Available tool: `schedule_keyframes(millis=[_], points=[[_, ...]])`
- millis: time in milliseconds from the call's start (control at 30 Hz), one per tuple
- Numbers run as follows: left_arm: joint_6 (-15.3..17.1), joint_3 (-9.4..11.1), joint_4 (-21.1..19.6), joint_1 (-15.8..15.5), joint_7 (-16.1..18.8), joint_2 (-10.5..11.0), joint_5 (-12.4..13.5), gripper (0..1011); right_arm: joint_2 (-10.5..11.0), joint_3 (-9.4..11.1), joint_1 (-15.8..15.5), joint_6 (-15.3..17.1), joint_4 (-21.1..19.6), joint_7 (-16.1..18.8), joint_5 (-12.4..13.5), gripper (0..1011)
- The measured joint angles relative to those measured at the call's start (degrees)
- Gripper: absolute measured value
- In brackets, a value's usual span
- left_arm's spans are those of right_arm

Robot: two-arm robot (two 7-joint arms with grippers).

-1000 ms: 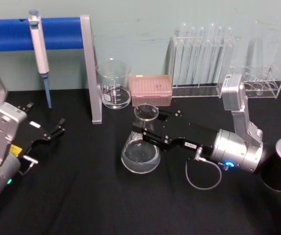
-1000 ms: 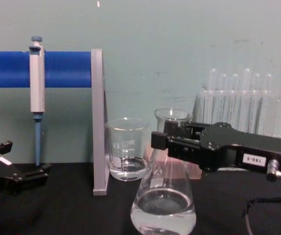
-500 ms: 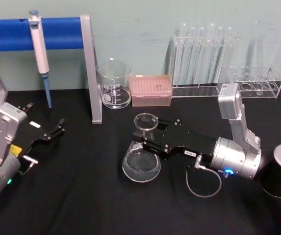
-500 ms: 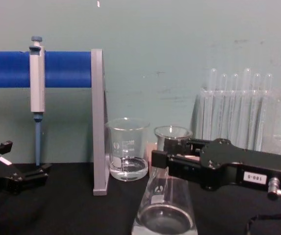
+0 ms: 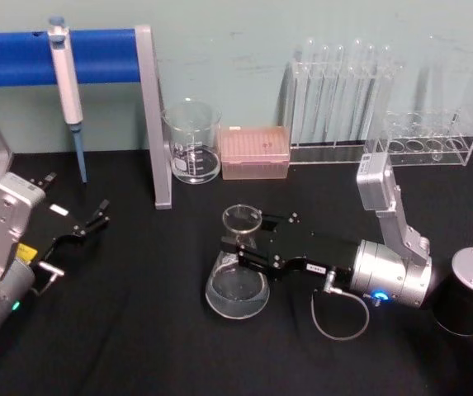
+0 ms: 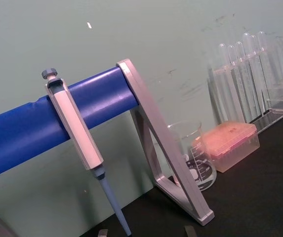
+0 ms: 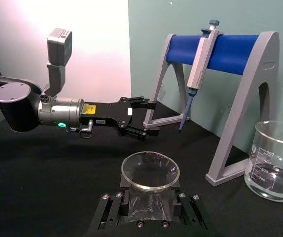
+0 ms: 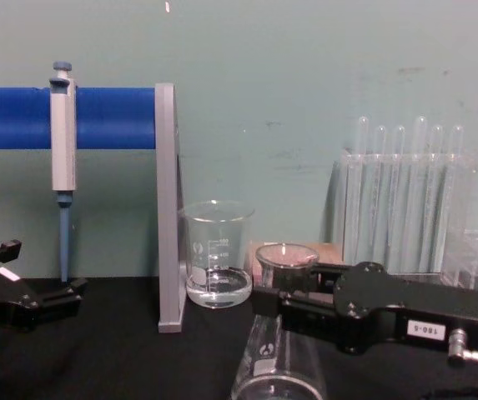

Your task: Grasp the erlenmeyer flask with one hand, shake it three times, then place it back.

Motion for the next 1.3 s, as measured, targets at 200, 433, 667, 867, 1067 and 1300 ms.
schedule_keyframes(millis=[200,433,667,867,1067,1300], points=[[0.00,0.00,0.00,0.00,0.00,0.00,0.00,1001,-0.57,-0.40,0.48,-0.41,1.52,1.04,0.01,449],[0.00,0.00,0.00,0.00,0.00,0.00,0.00,1001,-0.82,-0.73,0.76,-0.45,2.40,1.62,0.07,449],[0.00,0.00,0.00,0.00,0.00,0.00,0.00,1001,-0.83,-0.90,0.83,-0.05,2.62,1.61,0.03,450],[0.00,0.00,0.00,0.00,0.00,0.00,0.00,1001,-0.83,-1.07,0.92,0.34,2.89,1.60,-0.02,449],[0.00,0.00,0.00,0.00,0.00,0.00,0.00,1001,-0.94,-1.22,0.99,0.63,3.14,1.63,-0.02,449],[0.00,0.00,0.00,0.00,0.00,0.00,0.00,1001,-1.11,-1.35,1.16,0.96,3.57,1.68,0.13,449]])
